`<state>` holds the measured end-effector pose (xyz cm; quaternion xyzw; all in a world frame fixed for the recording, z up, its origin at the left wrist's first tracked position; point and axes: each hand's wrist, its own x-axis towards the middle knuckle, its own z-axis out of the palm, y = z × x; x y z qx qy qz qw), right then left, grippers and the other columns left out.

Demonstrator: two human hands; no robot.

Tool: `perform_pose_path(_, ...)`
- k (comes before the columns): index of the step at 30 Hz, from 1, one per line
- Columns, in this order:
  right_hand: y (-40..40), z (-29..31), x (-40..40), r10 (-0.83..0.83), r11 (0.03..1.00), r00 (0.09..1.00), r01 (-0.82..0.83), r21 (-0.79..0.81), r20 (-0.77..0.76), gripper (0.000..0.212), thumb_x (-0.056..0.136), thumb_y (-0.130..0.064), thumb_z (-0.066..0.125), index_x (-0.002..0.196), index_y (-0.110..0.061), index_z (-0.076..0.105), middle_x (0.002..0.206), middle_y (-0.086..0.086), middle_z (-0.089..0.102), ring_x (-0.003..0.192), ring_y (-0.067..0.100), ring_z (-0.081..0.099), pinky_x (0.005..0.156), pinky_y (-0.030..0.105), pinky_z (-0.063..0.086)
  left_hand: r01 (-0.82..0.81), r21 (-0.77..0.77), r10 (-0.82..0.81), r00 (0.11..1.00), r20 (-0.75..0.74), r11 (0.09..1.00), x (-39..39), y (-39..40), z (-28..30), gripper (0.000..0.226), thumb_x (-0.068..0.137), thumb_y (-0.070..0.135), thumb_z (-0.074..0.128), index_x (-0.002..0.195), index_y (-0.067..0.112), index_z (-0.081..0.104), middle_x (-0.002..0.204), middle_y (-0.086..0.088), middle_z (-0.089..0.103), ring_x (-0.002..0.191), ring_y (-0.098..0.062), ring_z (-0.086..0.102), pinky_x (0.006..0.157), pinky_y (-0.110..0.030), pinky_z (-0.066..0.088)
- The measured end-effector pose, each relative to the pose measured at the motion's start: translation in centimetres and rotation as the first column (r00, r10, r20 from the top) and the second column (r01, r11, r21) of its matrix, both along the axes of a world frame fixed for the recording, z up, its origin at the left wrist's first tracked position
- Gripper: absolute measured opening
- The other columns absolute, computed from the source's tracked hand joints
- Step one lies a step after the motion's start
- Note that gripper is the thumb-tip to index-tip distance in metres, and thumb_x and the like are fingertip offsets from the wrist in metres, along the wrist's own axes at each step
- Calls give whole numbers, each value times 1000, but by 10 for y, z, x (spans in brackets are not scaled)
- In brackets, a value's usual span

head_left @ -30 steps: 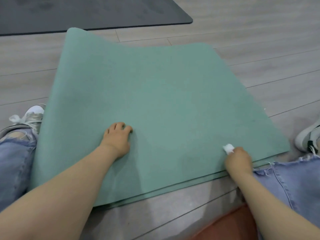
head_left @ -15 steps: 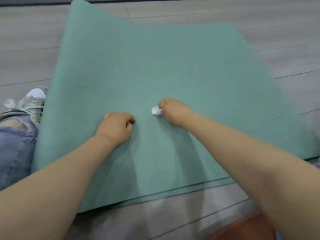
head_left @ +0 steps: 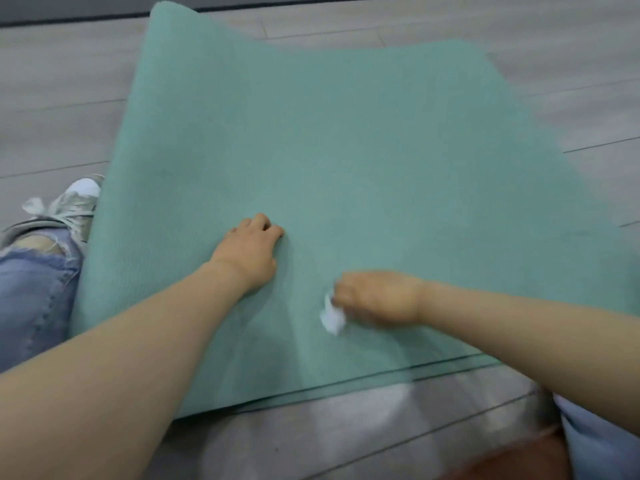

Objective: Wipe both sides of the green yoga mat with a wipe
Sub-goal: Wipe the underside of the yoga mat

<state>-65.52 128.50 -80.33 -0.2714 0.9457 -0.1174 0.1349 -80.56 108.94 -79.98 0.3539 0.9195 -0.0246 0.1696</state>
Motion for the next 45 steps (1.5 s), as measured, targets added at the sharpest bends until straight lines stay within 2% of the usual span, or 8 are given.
perform_pose_path(6,46,-6,-108,-902,430,425,900,-75,-68,21,91,-11,49,107,0,58,113,22,60,104,35,55,79,33,39,-101,-8,101,995,15,995,32,4,-10,70,91,17,48,156,15,20,163,-10,16,149,-26,19,121,-34,15)
perform_pose_path(14,-29,31,73,-425,888,889,372,270,170,21,86,-3,45,105,-12,51,106,11,54,96,33,57,66,32,31,5,-60,-11,995,-100,998,-4,26,8,34,92,23,51,124,12,47,126,-13,46,118,-33,47,94,-42,42)
perform_pose_path(20,12,19,-33,-454,856,890,450,253,-49,23,95,-13,43,115,-8,53,116,15,55,107,32,54,82,36,39,173,4,-173,985,-2,985,-8,42,-3,63,89,20,53,148,20,31,155,-6,27,139,-30,31,112,-43,33)
perform_pose_path(25,56,3,-116,-846,513,514,857,44,-144,24,92,-14,50,110,0,58,115,23,59,107,37,55,84,36,40,34,56,-34,999,-5,998,25,37,-23,70,92,23,48,156,25,19,165,-4,12,150,-26,13,122,-42,14)
perform_pose_path(33,14,24,57,-403,906,910,381,185,102,12,86,-17,51,98,-16,54,105,8,59,97,30,57,68,27,31,103,98,-94,991,-100,990,24,27,-22,65,90,30,50,152,26,31,161,-4,24,145,-27,24,117,-40,18)
perform_pose_path(39,31,33,21,-94,950,985,45,308,148,26,85,-11,53,110,-15,55,112,9,57,106,29,53,79,35,41,45,44,-43,998,-52,998,35,36,-21,67,94,24,46,155,21,20,164,-6,13,150,-28,13,122,-42,12)
perform_pose_path(41,56,27,-29,-339,885,940,306,352,34,29,87,-9,53,115,-13,57,118,12,58,113,30,53,88,33,40,29,40,-27,999,-41,999,37,37,-20,67,94,23,45,156,21,18,165,-5,10,151,-28,11,122,-42,11)
perform_pose_path(45,84,15,-73,-863,478,496,863,161,-97,23,90,-10,52,111,-4,57,117,19,59,109,35,55,86,34,42,10,61,-8,999,-38,998,41,38,-21,66,95,24,45,156,22,19,165,-4,11,151,-26,12,122,-41,12)
